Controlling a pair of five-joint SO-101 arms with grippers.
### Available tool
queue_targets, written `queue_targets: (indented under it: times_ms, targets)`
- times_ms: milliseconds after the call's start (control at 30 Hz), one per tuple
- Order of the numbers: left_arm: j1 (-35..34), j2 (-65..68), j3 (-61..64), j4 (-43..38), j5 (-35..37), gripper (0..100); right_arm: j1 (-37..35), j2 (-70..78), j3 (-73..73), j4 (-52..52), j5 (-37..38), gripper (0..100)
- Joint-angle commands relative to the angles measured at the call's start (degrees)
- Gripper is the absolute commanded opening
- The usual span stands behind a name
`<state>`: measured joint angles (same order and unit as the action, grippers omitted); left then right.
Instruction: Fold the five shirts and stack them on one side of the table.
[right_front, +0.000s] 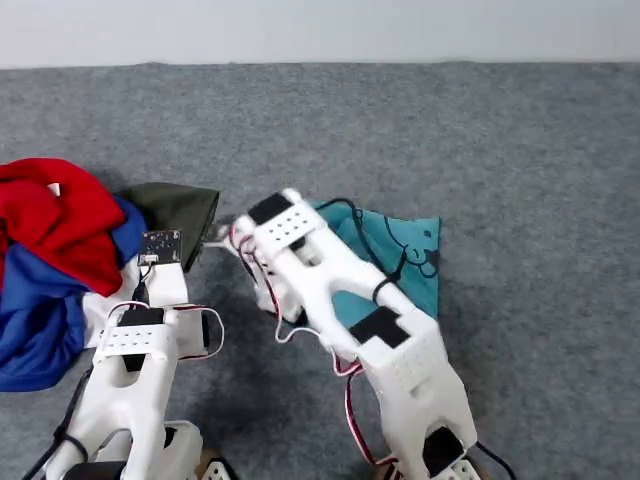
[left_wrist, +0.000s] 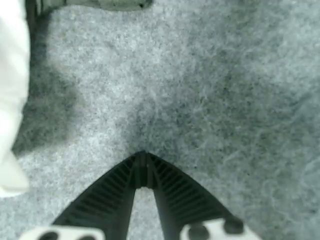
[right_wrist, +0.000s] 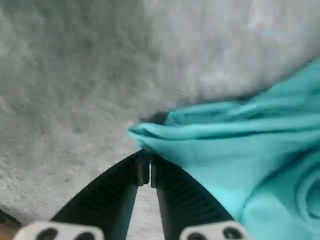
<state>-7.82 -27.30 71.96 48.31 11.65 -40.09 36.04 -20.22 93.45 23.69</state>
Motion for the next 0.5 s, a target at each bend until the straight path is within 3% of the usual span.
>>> queue_targets:
  times_ms: [0, 67, 367, 467]
  targets:
    - [0.7, 0.0, 0.6, 1.6, -0.7, 2, 2.4, -0.7, -11.5, 5.5, -0.4, 0.9]
    - [0.7, 0.0, 0.6, 1.6, -0.7, 2, 4.9, -1.3, -17.1, 9.9, -0.4, 0.9]
    - [0.7, 0.0, 0.6, 1.6, -0.7, 2, 17.8, -8.8, -17.9, 9.2, -0.1, 1.3]
    - [0.7, 0.0, 0.6, 1.6, -0.7, 2, 20.3, -6.7, -18.0, 7.6, -0.2, 7.7]
